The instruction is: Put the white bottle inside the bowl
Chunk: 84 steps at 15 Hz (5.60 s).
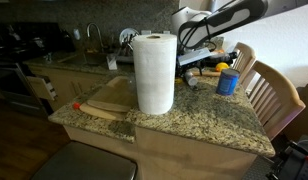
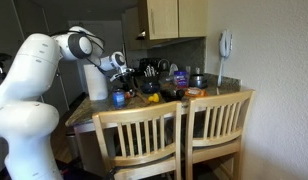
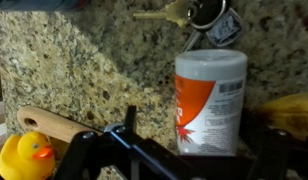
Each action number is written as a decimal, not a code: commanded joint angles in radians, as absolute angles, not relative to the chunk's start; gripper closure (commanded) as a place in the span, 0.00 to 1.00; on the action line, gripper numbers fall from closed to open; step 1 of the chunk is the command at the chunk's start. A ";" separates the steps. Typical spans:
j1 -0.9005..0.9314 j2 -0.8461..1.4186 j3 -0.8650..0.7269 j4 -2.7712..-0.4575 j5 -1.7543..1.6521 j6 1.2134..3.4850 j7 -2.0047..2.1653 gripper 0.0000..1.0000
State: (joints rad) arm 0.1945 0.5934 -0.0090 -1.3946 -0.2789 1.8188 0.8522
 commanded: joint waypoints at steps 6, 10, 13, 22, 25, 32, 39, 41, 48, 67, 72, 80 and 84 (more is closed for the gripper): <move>0.207 0.594 -0.026 -1.392 -0.269 1.817 0.847 0.00; 0.207 0.594 -0.026 -1.392 -0.269 1.817 0.847 0.00; 0.207 0.594 -0.026 -1.392 -0.269 1.817 0.847 0.00; 0.207 0.594 -0.026 -1.392 -0.269 1.817 0.847 0.00; 0.207 0.594 -0.026 -1.392 -0.269 1.817 0.847 0.00; 0.207 0.585 -0.027 -1.411 -0.265 1.839 0.848 0.34; 0.206 0.564 -0.029 -1.416 -0.263 1.840 0.850 0.71; 0.210 0.542 -0.032 -1.417 -0.269 1.837 0.859 0.71; 0.255 0.342 -0.040 -1.499 -0.389 1.927 0.956 0.71; 0.231 0.593 -0.068 -1.177 -0.927 1.777 1.490 0.71; 0.262 0.644 -0.086 -1.169 -0.971 1.796 1.605 0.71; 0.283 0.671 -0.068 -1.172 -1.100 1.785 1.799 0.71; 0.201 0.643 -0.004 -1.181 -0.938 1.901 1.637 0.71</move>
State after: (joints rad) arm 0.2563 0.6608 -0.0418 -1.1902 -1.0144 1.8473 1.7367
